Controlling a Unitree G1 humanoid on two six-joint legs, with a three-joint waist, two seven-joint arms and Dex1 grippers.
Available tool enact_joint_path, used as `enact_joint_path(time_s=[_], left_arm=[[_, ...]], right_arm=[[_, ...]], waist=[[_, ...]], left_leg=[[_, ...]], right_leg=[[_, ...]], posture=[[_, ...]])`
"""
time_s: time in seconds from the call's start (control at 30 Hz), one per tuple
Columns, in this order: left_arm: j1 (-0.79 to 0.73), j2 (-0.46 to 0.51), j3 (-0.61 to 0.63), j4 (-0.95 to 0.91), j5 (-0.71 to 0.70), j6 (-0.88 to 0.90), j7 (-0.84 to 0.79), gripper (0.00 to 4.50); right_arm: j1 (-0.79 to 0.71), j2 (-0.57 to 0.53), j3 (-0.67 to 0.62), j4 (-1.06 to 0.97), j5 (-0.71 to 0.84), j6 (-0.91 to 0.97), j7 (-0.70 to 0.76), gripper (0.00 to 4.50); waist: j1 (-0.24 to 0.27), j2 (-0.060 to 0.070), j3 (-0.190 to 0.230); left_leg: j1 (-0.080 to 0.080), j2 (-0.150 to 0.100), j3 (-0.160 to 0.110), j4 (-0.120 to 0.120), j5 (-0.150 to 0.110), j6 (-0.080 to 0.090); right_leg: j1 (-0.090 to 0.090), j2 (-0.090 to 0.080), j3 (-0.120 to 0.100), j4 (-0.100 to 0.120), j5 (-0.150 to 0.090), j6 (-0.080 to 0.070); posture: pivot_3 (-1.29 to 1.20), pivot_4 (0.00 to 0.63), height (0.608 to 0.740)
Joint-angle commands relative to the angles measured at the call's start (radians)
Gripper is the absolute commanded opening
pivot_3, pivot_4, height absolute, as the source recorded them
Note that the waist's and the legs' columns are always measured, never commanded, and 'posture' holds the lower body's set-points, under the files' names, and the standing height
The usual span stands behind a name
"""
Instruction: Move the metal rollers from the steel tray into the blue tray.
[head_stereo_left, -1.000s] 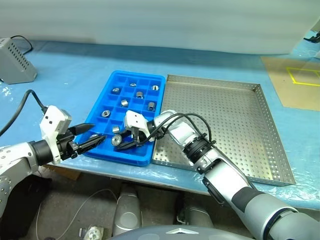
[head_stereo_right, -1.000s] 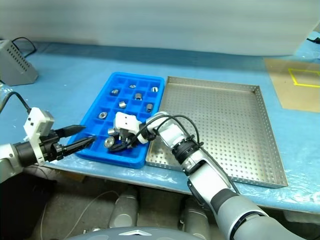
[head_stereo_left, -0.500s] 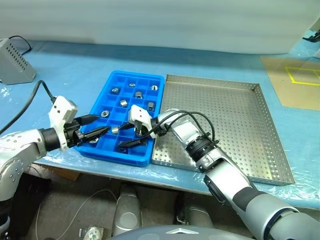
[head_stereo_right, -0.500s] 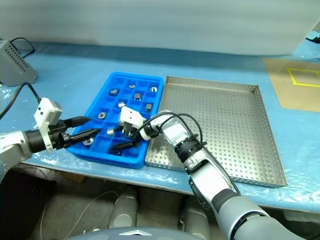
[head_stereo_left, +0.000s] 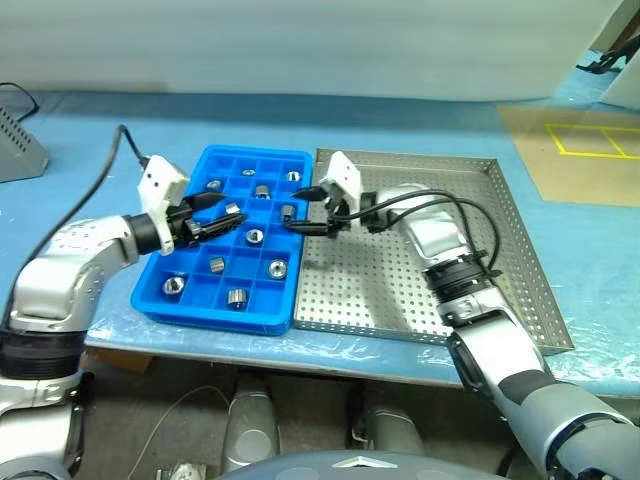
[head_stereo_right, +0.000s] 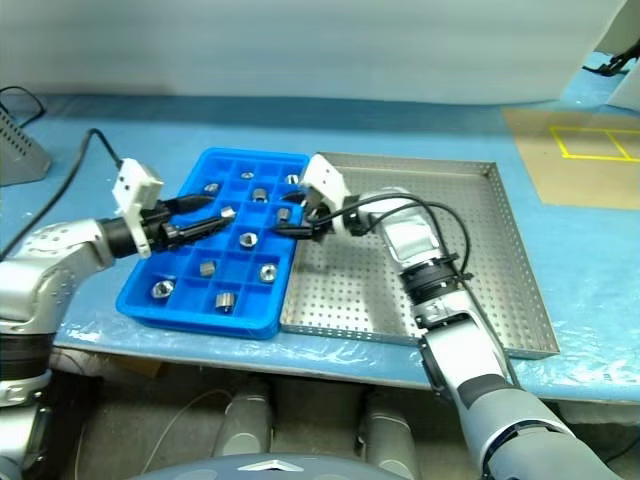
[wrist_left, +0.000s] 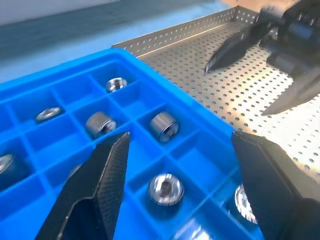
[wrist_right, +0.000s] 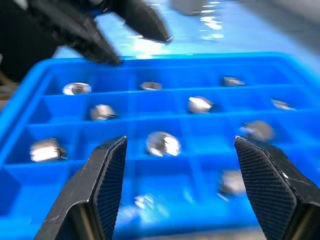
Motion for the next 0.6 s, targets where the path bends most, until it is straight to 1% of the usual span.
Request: enact_joint_path(time_s=[0.03,0.13,0.3,0.37,0.47,0.6], left_arm=[[-0.052,-0.063,-0.036,0.036,0.025,-0.053,0.000,3.44],[-0.074,-0.123,-0.066,0.104,0.068,-0.101,0.011,3.44],[-0.113,-0.219,-0.060,0.197,0.094,-0.148,0.052,3.44],[-0.113,-0.248,-0.064,0.202,0.097,-0.155,0.058,3.44],[-0.111,-0.281,-0.090,0.206,0.117,-0.175,0.050,3.44],[-0.110,-0.306,-0.080,0.205,0.122,-0.187,0.064,3.44]], right_arm=[[0.066,-0.073,-0.089,-0.126,0.014,0.048,-0.097,3.58],[0.169,-0.116,-0.146,-0.212,0.029,0.117,-0.176,3.58],[0.282,-0.123,-0.233,-0.298,0.048,0.215,-0.324,3.58],[0.306,-0.130,-0.230,-0.317,0.043,0.230,-0.349,3.58],[0.324,-0.148,-0.186,-0.336,0.020,0.228,-0.352,3.58],[0.278,-0.161,-0.162,-0.299,0.021,0.222,-0.348,3.58]], waist=[[-0.004,0.000,0.000],[-0.023,0.000,0.000],[-0.053,0.000,0.000],[-0.059,0.000,0.000],[-0.061,0.000,0.000],[-0.060,0.000,0.000]], left_leg=[[0.000,0.000,0.000,0.000,0.000,0.000],[0.000,0.000,0.000,0.000,0.000,0.000],[0.000,0.000,0.001,0.001,0.000,0.000],[0.001,-0.001,0.001,0.001,0.000,0.000],[0.002,-0.001,0.001,0.001,0.000,0.001],[0.001,-0.001,0.001,0.001,-0.001,0.003]], right_leg=[[0.000,0.000,0.000,0.000,0.000,0.000],[0.000,0.000,0.001,-0.001,0.000,0.000],[0.000,0.001,0.001,-0.001,0.001,0.001],[0.000,0.001,0.002,0.000,0.001,0.001],[0.000,0.001,0.002,0.000,0.001,0.001],[0.000,0.001,0.002,0.000,0.001,0.001]], posture=[[-0.04,0.150,0.740],[-0.08,0.150,0.740],[-0.09,0.150,0.740],[-0.10,0.150,0.740],[-0.09,0.150,0.740],[-0.06,0.150,0.740]])
